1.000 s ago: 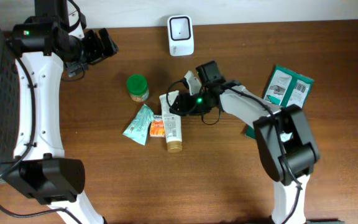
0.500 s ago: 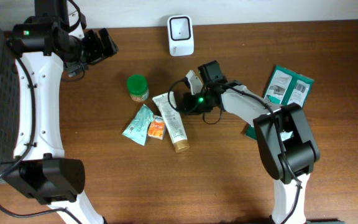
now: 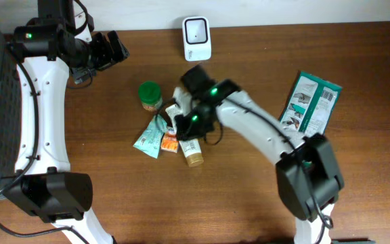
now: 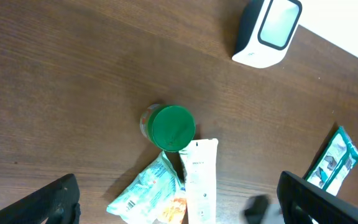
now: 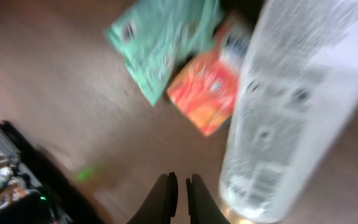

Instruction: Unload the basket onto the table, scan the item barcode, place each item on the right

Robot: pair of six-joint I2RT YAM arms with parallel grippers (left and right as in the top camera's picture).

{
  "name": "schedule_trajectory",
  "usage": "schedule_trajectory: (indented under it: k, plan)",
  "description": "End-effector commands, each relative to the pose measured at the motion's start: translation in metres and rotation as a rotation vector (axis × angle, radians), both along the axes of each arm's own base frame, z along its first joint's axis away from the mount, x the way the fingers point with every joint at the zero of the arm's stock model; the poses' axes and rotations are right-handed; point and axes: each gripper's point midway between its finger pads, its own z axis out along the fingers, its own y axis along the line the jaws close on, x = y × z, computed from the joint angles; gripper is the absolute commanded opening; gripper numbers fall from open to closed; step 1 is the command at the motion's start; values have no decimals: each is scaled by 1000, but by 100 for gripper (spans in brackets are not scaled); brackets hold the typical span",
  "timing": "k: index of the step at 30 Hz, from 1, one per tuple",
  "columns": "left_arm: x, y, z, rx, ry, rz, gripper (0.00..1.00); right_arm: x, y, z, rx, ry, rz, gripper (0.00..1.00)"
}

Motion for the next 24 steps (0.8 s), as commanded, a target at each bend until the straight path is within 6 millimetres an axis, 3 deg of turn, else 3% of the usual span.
schedule_trajectory:
  k: [1, 6, 10, 15, 17, 19, 22, 24]
  plan:
    - [-1, 3, 10, 10, -26, 0, 99, -14, -9, -35, -164, 24, -43, 7]
    - [-1, 3, 9, 11, -25, 0, 99, -17, -27, -61, -226, 41, -105, 7]
    - [-1, 3, 10, 11, -26, 0, 99, 0, -53, -67, -275, 27, -175, 7]
    - [-1, 3, 10, 10, -26, 0, 99, 45, -135, -71, -362, 16, -334, 7]
    - [-1, 3, 10, 11, -26, 0, 99, 60, -154, -70, -350, 3, -380, 7]
    - [-1, 3, 10, 11, -26, 0, 99, 87, -177, -68, -293, -33, -461, 8]
    - [-1, 3, 10, 11, -26, 0, 99, 108, -171, -55, -123, -68, -429, 12]
    - [-1, 3, 10, 11, -26, 0, 99, 113, -154, -26, -38, -82, -374, 17]
